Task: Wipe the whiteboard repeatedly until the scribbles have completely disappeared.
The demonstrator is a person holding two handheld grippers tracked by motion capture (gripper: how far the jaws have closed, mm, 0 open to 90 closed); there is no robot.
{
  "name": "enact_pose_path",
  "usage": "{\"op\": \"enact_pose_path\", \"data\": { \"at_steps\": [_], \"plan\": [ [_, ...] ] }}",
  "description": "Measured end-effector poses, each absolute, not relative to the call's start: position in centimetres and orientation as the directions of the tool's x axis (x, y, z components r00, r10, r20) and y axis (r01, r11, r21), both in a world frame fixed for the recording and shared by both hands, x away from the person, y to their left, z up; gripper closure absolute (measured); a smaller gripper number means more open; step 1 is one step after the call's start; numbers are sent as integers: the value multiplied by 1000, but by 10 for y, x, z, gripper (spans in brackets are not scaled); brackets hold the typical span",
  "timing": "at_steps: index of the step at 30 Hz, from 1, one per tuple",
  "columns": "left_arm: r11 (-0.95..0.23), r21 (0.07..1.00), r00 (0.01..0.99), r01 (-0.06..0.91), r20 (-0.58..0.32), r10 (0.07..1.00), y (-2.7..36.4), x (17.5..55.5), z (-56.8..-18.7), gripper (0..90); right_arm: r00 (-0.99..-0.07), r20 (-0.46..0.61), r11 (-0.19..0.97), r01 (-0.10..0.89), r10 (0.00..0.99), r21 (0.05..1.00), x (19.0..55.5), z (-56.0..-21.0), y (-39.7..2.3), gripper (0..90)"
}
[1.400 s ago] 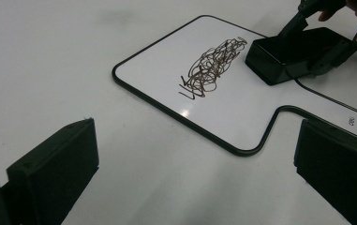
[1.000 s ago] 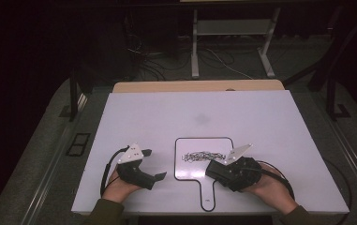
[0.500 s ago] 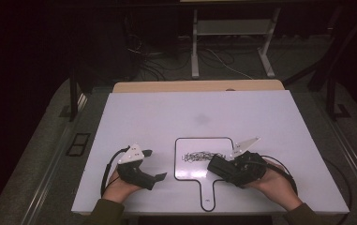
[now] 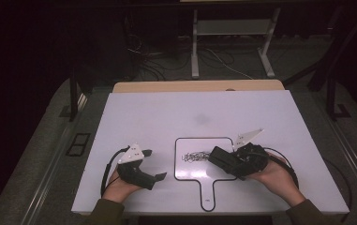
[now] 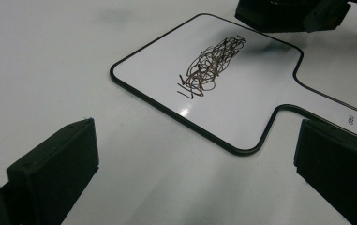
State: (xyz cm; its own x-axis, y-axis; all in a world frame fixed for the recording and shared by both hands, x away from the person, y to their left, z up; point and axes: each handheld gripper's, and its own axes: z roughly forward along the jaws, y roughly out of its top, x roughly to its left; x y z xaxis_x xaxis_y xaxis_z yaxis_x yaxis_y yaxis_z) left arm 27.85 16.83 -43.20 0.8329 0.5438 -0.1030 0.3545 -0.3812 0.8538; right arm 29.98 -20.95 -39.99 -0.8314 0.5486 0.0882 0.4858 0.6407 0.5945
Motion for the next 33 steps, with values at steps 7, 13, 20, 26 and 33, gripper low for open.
{"op": "enact_pose_path", "data": {
  "at_steps": [7,13,20,26,33],
  "plan": [
    [-384,854,836,351,-101,540,169,279,-433,0,-830,80,634,480,552,607,311,-397,-206,383],
    [-376,856,835,354,-108,540,169,279,-433,0,-824,79,629,486,561,607,319,-397,-204,383],
    [-375,858,833,352,-104,544,168,277,-432,0,-823,62,634,481,565,606,332,-400,-197,383],
    [-380,856,834,351,-101,542,168,278,-432,0,-820,57,640,486,569,595,346,-406,-191,383],
    [-374,858,832,352,-104,544,169,278,-432,0,-819,37,663,489,572,567,357,-419,-184,382]
  ]
}}
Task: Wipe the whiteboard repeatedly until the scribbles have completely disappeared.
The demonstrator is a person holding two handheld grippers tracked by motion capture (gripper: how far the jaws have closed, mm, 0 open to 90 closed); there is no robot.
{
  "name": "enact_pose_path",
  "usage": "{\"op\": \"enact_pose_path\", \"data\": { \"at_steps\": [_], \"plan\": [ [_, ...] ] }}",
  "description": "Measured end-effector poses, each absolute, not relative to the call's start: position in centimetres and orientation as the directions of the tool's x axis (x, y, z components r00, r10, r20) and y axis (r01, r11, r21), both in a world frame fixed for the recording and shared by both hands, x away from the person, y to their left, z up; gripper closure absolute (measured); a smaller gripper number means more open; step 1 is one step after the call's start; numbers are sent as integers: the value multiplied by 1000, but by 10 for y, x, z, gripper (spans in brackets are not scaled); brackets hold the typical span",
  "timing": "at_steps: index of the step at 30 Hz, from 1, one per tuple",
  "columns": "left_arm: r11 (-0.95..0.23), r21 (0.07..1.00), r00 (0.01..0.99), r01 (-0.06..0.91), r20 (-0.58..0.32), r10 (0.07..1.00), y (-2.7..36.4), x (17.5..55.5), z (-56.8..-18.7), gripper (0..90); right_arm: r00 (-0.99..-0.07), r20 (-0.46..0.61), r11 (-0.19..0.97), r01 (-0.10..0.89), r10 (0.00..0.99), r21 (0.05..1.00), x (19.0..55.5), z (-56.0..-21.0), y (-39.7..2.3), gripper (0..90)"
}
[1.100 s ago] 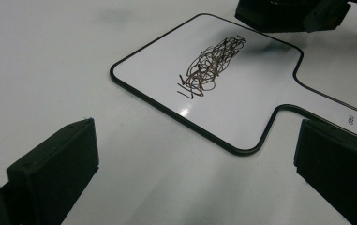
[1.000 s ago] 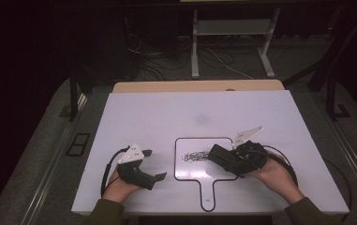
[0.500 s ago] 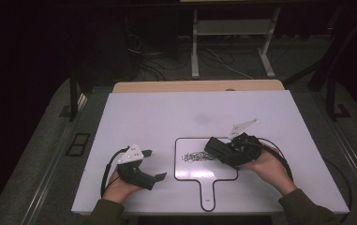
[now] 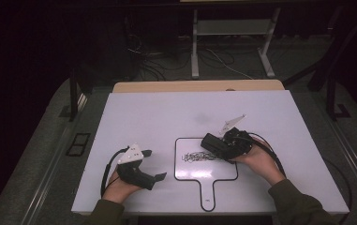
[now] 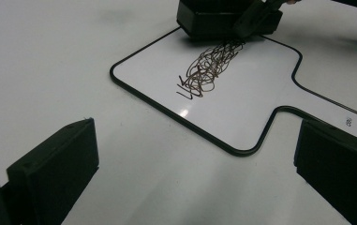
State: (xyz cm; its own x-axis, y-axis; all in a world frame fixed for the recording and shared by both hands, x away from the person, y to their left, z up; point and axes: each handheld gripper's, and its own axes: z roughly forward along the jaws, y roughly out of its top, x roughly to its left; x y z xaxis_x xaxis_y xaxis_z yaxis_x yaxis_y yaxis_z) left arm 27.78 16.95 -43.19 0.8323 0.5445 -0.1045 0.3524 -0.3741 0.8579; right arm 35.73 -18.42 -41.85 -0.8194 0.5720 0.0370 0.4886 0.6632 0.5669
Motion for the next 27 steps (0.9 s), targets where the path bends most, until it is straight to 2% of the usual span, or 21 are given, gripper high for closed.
{"op": "enact_pose_path", "data": {
  "at_steps": [14,27],
  "plan": [
    [-375,857,832,353,-105,545,169,278,-432,0,-825,-11,704,475,565,528,359,-428,-181,382],
    [-378,854,832,357,-107,544,169,278,-432,0,-833,-13,711,464,553,528,356,-429,-178,382]
  ]
}}
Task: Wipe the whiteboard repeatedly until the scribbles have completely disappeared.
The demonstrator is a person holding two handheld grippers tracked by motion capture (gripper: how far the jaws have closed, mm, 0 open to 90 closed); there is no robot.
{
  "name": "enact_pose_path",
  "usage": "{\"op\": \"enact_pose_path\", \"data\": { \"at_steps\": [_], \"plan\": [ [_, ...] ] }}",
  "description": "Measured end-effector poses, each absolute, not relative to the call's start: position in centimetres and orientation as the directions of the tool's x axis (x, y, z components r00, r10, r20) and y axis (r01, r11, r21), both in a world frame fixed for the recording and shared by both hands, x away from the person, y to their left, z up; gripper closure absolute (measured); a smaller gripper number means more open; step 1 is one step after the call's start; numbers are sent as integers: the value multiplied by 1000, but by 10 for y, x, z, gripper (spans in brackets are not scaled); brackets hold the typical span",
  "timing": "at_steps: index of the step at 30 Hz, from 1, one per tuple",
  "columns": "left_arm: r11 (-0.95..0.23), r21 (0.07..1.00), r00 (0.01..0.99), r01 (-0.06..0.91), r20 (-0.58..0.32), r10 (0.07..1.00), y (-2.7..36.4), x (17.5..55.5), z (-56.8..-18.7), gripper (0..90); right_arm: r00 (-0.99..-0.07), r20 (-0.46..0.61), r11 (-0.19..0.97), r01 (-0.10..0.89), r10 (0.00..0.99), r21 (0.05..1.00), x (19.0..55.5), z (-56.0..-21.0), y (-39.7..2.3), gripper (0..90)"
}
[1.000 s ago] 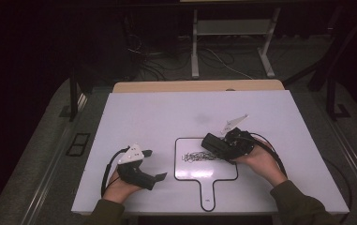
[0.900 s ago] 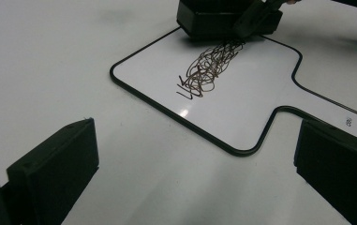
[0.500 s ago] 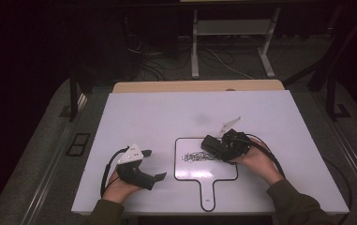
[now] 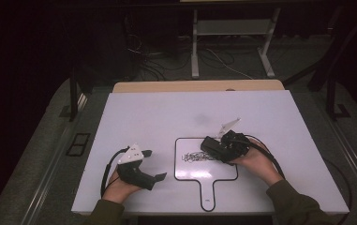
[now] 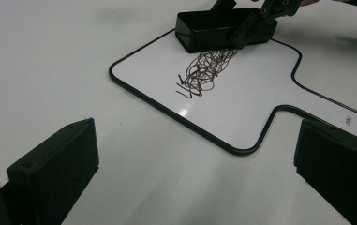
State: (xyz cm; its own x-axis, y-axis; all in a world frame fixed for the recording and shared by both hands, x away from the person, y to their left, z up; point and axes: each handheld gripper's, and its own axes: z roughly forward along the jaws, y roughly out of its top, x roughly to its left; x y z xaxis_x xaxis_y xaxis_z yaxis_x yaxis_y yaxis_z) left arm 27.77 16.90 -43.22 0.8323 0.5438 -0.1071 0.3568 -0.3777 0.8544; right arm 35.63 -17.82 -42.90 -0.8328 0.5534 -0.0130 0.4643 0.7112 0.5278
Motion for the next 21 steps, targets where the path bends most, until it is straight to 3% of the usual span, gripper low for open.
{"op": "enact_pose_path", "data": {
  "at_steps": [21],
  "plan": [
    [-377,855,832,357,-107,545,169,277,-431,0,-857,-10,737,438,516,515,339,-428,-172,383]
  ]
}}
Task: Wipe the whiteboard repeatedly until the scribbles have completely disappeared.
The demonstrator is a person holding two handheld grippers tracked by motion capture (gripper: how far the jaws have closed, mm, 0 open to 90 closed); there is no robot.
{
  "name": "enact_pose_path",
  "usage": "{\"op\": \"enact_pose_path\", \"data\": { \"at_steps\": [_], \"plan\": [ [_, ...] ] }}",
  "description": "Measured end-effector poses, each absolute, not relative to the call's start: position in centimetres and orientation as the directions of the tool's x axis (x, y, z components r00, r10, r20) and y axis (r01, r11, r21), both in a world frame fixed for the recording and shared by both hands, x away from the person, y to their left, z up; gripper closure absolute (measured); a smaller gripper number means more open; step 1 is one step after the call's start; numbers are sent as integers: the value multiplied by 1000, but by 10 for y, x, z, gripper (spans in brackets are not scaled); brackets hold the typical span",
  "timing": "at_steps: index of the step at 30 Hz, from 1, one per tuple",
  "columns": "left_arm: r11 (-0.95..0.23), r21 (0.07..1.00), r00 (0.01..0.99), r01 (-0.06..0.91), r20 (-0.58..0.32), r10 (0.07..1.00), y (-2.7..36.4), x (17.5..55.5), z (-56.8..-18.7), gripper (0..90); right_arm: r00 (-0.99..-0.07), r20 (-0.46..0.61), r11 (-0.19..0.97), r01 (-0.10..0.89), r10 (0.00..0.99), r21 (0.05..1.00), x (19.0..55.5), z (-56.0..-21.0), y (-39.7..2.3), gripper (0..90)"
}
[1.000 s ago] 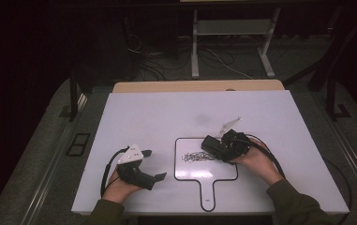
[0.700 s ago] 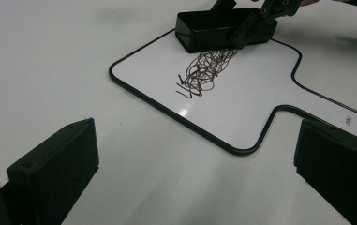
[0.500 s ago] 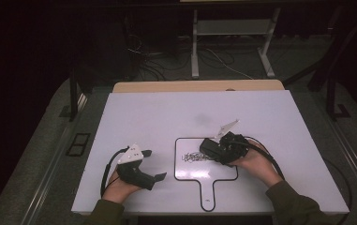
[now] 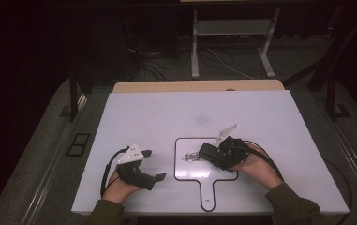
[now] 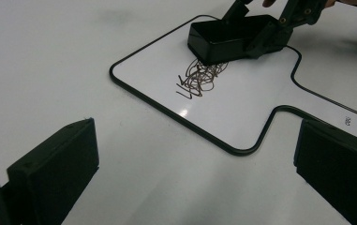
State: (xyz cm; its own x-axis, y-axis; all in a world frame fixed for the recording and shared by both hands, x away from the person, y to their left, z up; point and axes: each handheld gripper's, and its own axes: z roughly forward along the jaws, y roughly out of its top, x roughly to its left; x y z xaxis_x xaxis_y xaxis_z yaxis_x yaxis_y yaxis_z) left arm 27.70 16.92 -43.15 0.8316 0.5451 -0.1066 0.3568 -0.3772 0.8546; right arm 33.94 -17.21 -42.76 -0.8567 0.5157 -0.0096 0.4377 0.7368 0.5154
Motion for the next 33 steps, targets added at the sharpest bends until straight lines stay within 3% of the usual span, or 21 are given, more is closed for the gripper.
{"op": "enact_pose_path", "data": {
  "at_steps": [18,33],
  "plan": [
    [-377,855,832,357,-107,544,169,278,-432,0,-792,-1,679,522,610,517,363,-428,-190,383],
    [-378,854,831,357,-106,545,169,277,-432,0,-846,-14,741,458,532,491,336,-426,-179,383]
  ]
}}
